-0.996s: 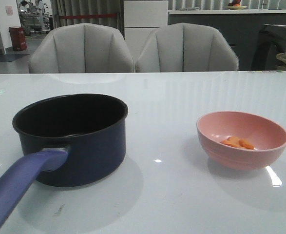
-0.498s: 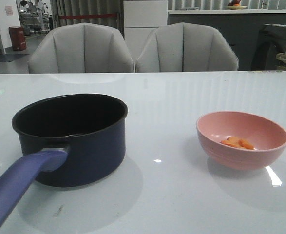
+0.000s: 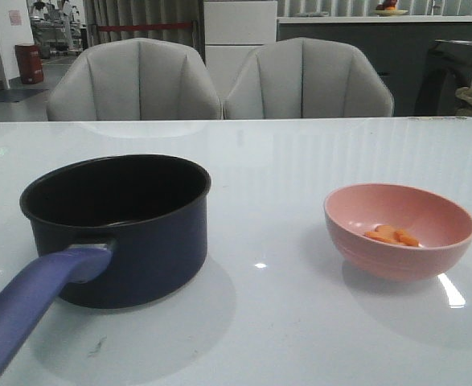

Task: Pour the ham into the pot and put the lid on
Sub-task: 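Lift the glass lid off the saucepan and set it aside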

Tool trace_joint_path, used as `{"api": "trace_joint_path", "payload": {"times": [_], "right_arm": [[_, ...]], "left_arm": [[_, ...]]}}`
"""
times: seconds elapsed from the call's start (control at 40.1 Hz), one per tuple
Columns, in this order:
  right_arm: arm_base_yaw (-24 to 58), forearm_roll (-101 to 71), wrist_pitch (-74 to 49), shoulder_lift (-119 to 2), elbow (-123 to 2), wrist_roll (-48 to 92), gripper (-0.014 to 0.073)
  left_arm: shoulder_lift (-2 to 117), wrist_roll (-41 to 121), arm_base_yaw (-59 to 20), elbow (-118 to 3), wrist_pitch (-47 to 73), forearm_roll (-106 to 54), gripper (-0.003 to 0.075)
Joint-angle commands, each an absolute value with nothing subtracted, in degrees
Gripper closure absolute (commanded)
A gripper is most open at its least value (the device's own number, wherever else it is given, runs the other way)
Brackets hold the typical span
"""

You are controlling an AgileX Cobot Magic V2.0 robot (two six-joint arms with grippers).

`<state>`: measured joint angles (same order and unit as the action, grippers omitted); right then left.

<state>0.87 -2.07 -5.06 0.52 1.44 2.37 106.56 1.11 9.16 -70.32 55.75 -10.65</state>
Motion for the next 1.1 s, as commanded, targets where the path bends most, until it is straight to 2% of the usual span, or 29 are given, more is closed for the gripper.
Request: {"api": "trace_joint_path", "payload": {"times": [0.0,0.299,0.573,0.947,1.071], "right_arm": [[0.5,-1.4,-0.7,1.7,2.1,2.6,0.0453],[0.5,-1.4,-0.7,1.7,2.1,2.6,0.0453],[0.5,-1.4,-0.7,1.7,2.1,2.6,0.0453],[0.5,-1.4,-0.7,1.6,2.1,2.6,0.0453],[0.5,-1.4,-0.7,1.6,2.1,2.6,0.0453]], "left_arm": [[103.4,1.3,9.0,-72.3,56.2,-11.5,0.0188],[91.2,3.8,9.0,-70.7,54.9,-11.5,0.0189],[69.8,3.8,8.8,-58.5,42.1,-12.0,0.019],[39.0,3.8,-0.3,-38.1,21.5,-9.3,0.0191],[30.9,3.8,-5.2,-31.5,13.8,-6.7,0.0225]]}}
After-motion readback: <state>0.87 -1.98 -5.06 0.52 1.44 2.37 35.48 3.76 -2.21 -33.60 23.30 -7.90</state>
